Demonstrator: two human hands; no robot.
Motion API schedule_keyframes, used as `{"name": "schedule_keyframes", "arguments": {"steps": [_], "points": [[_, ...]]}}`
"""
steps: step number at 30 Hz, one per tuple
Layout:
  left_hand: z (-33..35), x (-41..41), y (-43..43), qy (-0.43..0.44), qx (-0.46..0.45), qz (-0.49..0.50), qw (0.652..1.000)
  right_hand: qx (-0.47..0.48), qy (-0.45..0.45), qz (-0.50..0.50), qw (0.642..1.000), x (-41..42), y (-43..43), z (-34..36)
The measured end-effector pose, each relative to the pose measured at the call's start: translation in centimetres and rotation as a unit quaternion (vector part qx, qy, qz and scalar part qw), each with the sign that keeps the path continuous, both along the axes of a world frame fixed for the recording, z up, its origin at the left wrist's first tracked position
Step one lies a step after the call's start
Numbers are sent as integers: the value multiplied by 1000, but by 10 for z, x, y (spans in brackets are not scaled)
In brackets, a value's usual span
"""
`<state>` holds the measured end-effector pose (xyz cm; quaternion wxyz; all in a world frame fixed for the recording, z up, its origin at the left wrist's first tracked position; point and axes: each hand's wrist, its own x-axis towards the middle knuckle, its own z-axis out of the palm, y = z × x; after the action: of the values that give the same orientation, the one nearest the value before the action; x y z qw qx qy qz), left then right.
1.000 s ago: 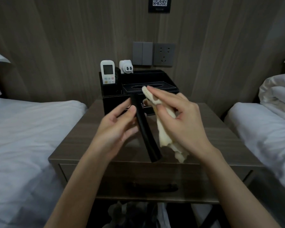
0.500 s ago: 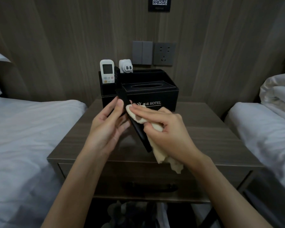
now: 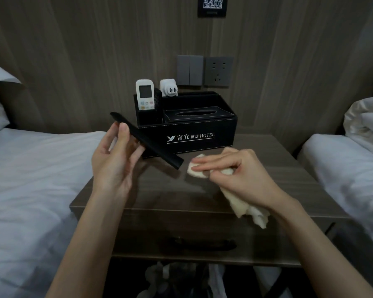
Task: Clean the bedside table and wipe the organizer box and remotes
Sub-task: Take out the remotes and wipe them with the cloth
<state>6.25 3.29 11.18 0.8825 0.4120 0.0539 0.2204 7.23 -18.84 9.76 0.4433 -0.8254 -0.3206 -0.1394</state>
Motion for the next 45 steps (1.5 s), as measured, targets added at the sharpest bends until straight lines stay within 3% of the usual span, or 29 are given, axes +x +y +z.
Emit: {"name": "schedule_keyframes", "arguments": {"steps": [4,7,11,16,19,21,24,26,29,31,34,37,45], "points": [[2,0,0,-18,-3,3,1000,-39,-102,-145,983,13,-9,-1],[1,-1,-8,-17,-18,-19,1000,-105,-113,-157,975,12,-4,-3],[-1,-2,-19,-15,-27,-40,999,-55,-38,-43,997,-2,18,0],[-3,-2,-34,-25,-24,-89,995,39,-78,-52,995,-5,26,-4],[-3,0,-34,-36,28,-124,991,120,-59,-63,989,-5,16,6],[-6,2,-33,-16,125,-132,983,178,-42,-108,977,1,1,11],[-21,4,-35,-13,368,-82,926,190,-10,-251,949,19,-34,9],[-32,6,-38,-20,477,-65,876,155,13,-344,926,27,-61,4],[-45,12,-41,6,637,-29,770,76,42,-442,893,33,-94,-4],[-55,16,-41,26,704,-16,710,39,75,-468,880,34,-106,-9],[-65,17,-44,35,757,-12,652,9,121,-476,871,35,-116,-16],[-67,17,-49,36,779,12,625,-14,139,-477,868,39,-120,-21],[-69,17,-49,39,778,18,627,-122,142,-483,856,54,-132,-35]]}}
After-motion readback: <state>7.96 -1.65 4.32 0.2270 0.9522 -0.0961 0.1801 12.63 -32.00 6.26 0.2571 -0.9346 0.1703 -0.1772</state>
